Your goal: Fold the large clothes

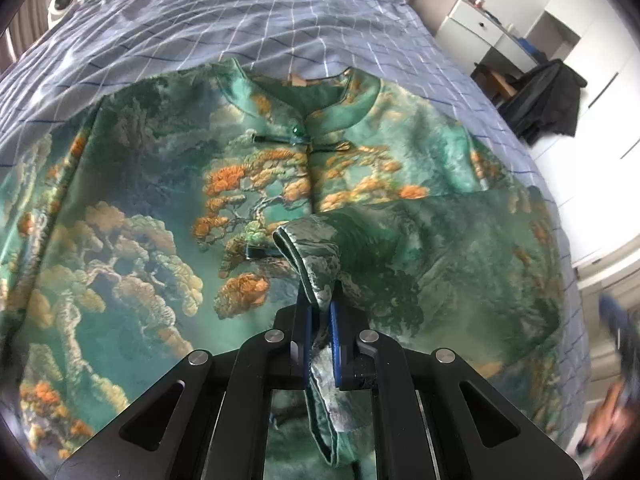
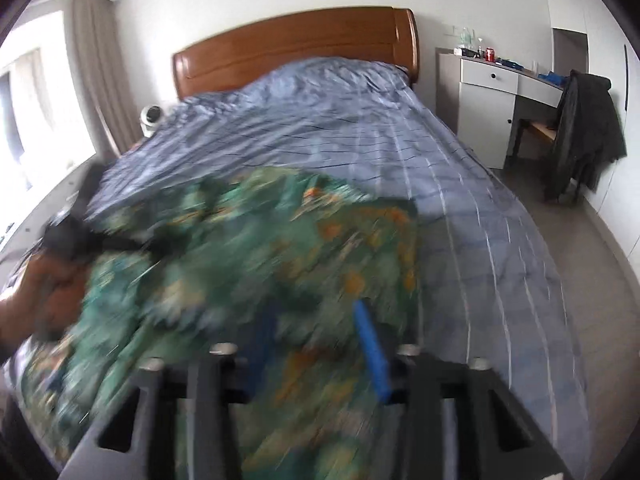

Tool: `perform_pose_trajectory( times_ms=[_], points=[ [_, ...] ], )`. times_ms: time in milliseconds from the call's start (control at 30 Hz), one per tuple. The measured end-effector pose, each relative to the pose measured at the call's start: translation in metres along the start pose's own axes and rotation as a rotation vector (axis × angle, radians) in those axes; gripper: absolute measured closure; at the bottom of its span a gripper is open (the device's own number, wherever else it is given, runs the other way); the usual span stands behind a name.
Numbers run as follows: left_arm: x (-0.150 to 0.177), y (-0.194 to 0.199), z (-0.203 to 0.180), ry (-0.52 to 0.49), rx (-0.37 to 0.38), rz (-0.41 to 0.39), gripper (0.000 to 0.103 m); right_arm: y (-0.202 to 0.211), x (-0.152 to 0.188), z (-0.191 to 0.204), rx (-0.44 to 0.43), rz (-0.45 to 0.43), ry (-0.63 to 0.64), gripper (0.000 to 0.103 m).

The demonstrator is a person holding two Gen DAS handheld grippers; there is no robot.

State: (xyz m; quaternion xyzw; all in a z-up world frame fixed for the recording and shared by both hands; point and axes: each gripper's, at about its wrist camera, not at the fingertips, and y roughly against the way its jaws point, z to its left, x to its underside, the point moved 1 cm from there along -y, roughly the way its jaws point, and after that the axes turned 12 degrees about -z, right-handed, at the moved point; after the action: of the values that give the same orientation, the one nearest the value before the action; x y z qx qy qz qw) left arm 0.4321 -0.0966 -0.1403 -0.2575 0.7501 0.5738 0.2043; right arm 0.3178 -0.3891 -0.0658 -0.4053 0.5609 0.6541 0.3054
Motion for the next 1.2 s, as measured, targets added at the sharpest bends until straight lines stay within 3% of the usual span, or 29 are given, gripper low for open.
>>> perform_pose_trajectory(
  times_ms=[200, 267, 333, 400, 567, 767, 933, 1033, 1133, 1200],
  points=[
    [0.011, -0.019, 0.002, -0.032, -0.024, -0.026, 0.096, -0.114, -0.029, -0.015, -0.013, 0.077, -0.046, 0.080],
    [0.018, -0.016, 0.002, -0.053, -0.030, -0.054, 0.096, -0.148, -0.022, -0.020, -0.010, 0.125, -0.097, 0.080],
    [0.023, -0.015, 0.000, -0.065, -0.030, -0.079, 0.096, -0.181, -0.003, -0.025, -0.007, 0.229, -0.146, 0.082],
    [0.022, -0.015, 0.002, -0.064, -0.027, -0.089, 0.096, -0.190, 0.008, -0.027, -0.010, 0.245, -0.158, 0.083],
    [0.021, -0.017, 0.005, -0.048, -0.014, -0.097, 0.095, -0.158, 0.012, -0.022, -0.041, 0.237, -0.141, 0.083],
    [0.024, -0.018, 0.000, -0.082, -0.044, -0.117, 0.095, -0.086, 0.038, -0.006, -0.074, 0.287, -0.064, 0.083],
    [0.023, -0.014, -0.011, -0.149, -0.113, -0.137, 0.091, -0.104, 0.062, -0.004, -0.022, 0.364, -0.079, 0.083],
    [0.025, 0.005, -0.013, -0.158, -0.141, -0.146, 0.082, -0.108, 0.059, 0.002, 0.035, 0.356, -0.081, 0.082],
    [0.034, 0.037, -0.010, -0.154, -0.117, -0.162, 0.063, -0.081, 0.050, 0.014, 0.073, 0.295, -0.044, 0.075],
    [0.047, 0.067, -0.006, -0.168, -0.108, -0.189, 0.040, -0.053, 0.047, 0.025, 0.078, 0.247, -0.007, 0.054]
  ],
)
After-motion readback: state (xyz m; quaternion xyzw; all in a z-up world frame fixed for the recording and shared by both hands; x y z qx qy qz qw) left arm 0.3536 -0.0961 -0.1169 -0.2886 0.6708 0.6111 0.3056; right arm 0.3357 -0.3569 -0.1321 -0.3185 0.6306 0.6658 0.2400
